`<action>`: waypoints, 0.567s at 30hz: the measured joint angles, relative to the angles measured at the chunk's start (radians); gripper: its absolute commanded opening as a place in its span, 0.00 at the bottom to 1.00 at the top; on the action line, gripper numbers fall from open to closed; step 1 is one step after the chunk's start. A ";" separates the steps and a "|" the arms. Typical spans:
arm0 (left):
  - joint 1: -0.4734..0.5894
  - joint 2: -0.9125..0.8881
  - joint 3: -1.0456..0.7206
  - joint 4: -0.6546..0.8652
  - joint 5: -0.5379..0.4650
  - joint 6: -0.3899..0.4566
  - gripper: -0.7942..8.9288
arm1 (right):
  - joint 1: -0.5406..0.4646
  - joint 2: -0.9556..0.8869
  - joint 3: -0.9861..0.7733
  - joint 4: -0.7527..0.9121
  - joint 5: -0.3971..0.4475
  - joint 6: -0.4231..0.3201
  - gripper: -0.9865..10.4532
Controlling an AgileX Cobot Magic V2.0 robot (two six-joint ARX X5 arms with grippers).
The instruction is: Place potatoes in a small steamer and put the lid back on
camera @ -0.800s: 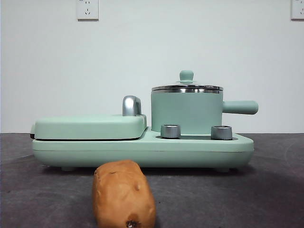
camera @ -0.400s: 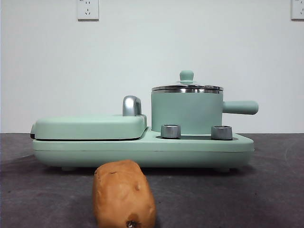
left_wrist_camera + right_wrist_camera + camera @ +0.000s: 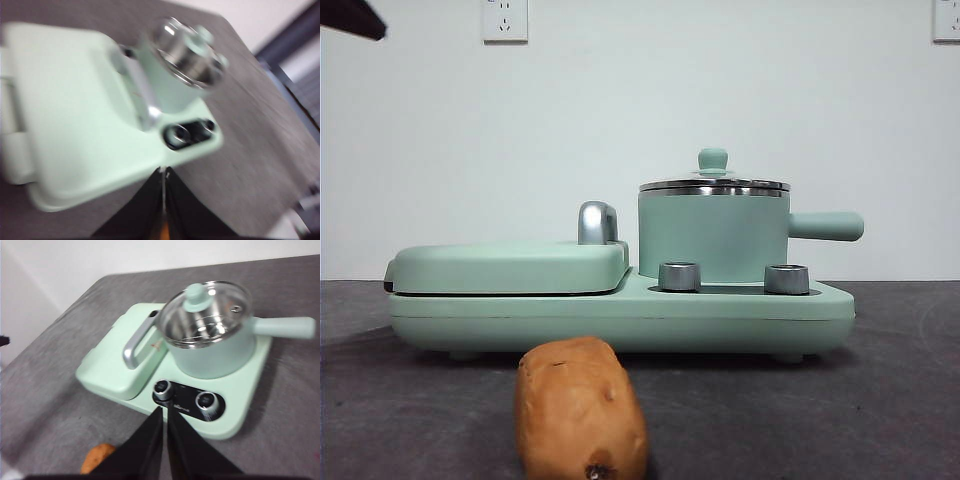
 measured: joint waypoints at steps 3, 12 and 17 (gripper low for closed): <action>-0.024 0.007 0.024 -0.021 0.053 0.057 0.09 | 0.000 0.036 0.020 0.002 -0.064 -0.034 0.10; -0.054 0.007 0.026 -0.026 0.080 0.102 0.19 | 0.001 0.055 0.020 0.004 -0.102 -0.055 0.11; -0.054 0.007 0.026 -0.024 0.080 0.104 0.50 | 0.001 0.055 0.020 0.004 -0.102 -0.056 0.41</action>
